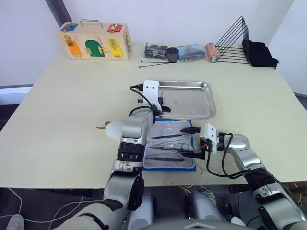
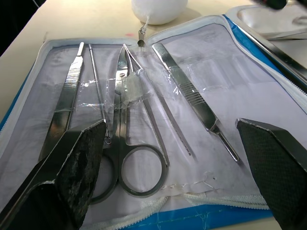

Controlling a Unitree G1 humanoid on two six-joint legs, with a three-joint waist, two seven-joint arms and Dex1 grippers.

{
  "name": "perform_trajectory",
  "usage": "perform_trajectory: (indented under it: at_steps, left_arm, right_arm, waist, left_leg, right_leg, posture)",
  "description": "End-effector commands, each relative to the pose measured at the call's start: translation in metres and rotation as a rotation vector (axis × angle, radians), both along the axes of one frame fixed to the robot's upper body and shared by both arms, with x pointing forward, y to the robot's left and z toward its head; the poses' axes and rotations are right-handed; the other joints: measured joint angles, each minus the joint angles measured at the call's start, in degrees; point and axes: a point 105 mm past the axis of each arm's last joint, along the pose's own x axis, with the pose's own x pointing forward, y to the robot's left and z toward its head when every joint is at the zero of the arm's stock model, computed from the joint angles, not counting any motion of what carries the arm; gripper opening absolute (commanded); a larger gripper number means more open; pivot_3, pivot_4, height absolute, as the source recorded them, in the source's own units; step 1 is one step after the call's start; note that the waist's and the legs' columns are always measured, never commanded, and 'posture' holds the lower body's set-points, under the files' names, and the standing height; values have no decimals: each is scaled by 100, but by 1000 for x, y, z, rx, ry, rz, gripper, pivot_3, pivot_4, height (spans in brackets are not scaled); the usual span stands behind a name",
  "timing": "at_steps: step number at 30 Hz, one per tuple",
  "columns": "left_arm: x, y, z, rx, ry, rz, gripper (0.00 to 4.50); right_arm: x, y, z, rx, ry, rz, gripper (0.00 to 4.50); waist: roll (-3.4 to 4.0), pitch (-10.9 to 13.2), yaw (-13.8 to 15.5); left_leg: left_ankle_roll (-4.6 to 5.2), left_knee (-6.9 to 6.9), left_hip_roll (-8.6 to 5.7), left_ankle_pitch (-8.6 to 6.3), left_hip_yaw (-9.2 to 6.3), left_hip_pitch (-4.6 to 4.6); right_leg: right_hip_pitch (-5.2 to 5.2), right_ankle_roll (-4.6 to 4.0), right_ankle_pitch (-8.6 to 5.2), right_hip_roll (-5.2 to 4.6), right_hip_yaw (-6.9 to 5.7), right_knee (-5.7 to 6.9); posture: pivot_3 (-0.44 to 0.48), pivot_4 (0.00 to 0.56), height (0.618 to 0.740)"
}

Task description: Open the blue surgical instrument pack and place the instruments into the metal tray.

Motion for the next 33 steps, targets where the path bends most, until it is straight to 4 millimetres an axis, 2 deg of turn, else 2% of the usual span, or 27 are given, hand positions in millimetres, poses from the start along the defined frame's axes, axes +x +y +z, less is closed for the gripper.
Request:
perform_trajectory:
  at_steps: [1,5,14,16,17,20,21,33]
  left_arm:
    - [6,-1,6,3,-32,45,65]
    - [10,-4,-3,-17,2,67,65]
    - [12,-1,-9,-33,16,98,65]
    - [12,0,-9,-35,16,100,827]
    - [12,0,-8,-35,14,104,827]
    - [13,1,-6,-32,3,112,2536]
    - [13,1,-5,-32,-1,114,2839]
    - [12,-10,28,-58,-102,-1,2839]
  right_arm:
    - [-16,-12,-44,-116,150,-27,4500]
    - [-16,-14,-44,-121,150,-26,4500]
    - [-16,-13,-43,-119,144,-30,4500]
    - [-16,-12,-43,-118,144,-29,4500]
    - [-16,-12,-43,-117,144,-29,4500]
    - [-15,-12,-43,-117,144,-29,4500]
    - [-15,-12,-43,-117,143,-29,4500]
    - [-14,-15,-41,-114,140,-44,4500]
  waist:
    - [0,0,4]
    - [0,0,10]
    - [1,-1,16]
    - [1,-1,16]
    - [1,-1,16]
    - [1,-1,16]
    - [1,-1,16]
    - [1,0,17]
  left_leg:
    - [0,0,0,0,0,0]
    - [0,0,-2,0,0,-1]
    - [-1,0,-3,0,1,0]
    - [-1,-1,-3,0,1,0]
    - [-1,-1,-3,0,1,-1]
    - [-1,-1,-3,0,1,0]
    - [-1,-1,-3,0,1,0]
    - [-1,-1,-3,0,1,-3]
  right_leg:
    - [0,0,0,0,0,0]
    - [0,0,0,-1,-1,-2]
    - [0,0,0,-2,-1,-3]
    - [0,0,0,-2,-1,-3]
    - [0,0,0,-2,-1,-3]
    - [0,0,0,-2,-1,-3]
    - [0,0,0,-2,-1,-3]
    - [0,0,0,-2,-3,-4]
  posture:
    - [0,150,740]
    - [0,150,740]
    - [0,150,740]
    - [0,150,740]
    - [0,150,740]
    - [0,150,740]
    - [0,150,740]
    - [0,150,740]
